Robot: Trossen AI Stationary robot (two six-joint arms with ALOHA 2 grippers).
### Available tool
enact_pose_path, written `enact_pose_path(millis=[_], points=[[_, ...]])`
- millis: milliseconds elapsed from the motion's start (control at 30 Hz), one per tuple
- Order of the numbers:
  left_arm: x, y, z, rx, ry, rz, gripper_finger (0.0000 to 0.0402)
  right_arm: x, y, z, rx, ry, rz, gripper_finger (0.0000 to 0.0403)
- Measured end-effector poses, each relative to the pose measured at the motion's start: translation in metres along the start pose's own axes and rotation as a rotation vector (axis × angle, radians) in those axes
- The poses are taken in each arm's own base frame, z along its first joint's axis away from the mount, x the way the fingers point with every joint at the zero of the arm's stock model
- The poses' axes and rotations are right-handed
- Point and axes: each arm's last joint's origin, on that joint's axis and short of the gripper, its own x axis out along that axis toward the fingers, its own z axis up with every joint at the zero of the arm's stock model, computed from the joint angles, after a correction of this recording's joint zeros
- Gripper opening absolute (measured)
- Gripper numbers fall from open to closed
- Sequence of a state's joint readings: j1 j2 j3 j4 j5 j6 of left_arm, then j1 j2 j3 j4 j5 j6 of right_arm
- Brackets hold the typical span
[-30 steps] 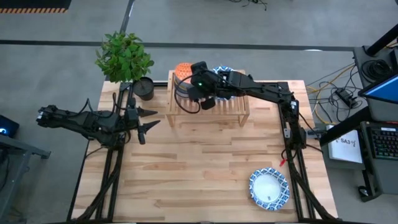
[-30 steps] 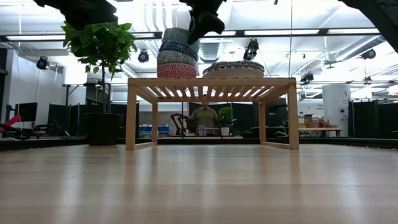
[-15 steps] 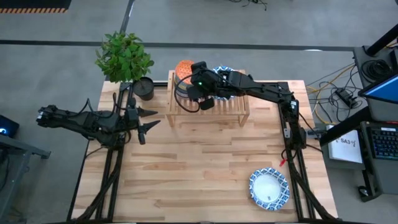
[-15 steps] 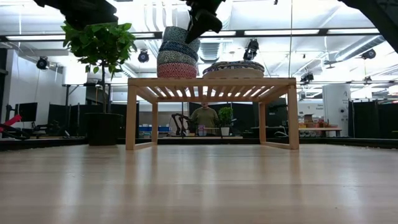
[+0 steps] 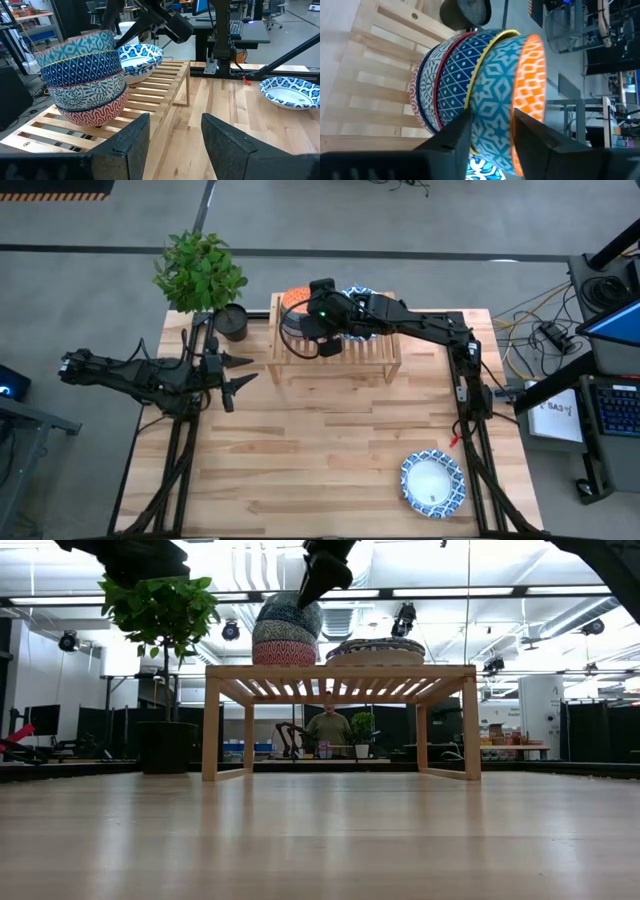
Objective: Place and stack bowls onto a shelf
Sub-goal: Stack the orange bowl on top of the yellow bowl on the shelf
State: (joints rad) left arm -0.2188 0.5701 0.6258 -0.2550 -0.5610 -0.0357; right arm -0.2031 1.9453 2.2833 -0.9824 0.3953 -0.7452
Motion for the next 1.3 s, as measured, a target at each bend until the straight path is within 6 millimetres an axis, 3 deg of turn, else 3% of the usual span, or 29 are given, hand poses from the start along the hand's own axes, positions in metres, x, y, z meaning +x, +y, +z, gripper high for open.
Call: enact_pose_path(millis=[367,633,800,1000,1133,1300], points=[[0.0,0.0,0.0,0.0,0.001,0.0,0.0162,-0.004,-0.002,0.005,0.039,-0.025,-0.048,0.0197],[0.001,0.0,-0.002,0.005,0.007,0.0,0.0162,-0.01,0.001,0.015,0.078,-0.08,-0.07,0.0201],[0.001,0.0,-0.002,0.005,0.008,0.001,0.0162,-0.016,0.001,0.02,0.202,-0.13,-0.077,0.0201],[0.001,0.0,-0.002,0.005,0.007,0.001,0.0162,-0.041,-0.006,0.023,0.375,-0.325,0.1,0.02],[0.001,0.0,-0.002,0.005,0.007,0.001,0.0162,-0.043,-0.005,0.022,0.421,-0.334,0.133,0.0171],[0.001,0.0,-0.003,0.006,0.012,0.0,0.0162,-0.038,0.002,0.021,0.389,-0.347,0.2,0.0079]])
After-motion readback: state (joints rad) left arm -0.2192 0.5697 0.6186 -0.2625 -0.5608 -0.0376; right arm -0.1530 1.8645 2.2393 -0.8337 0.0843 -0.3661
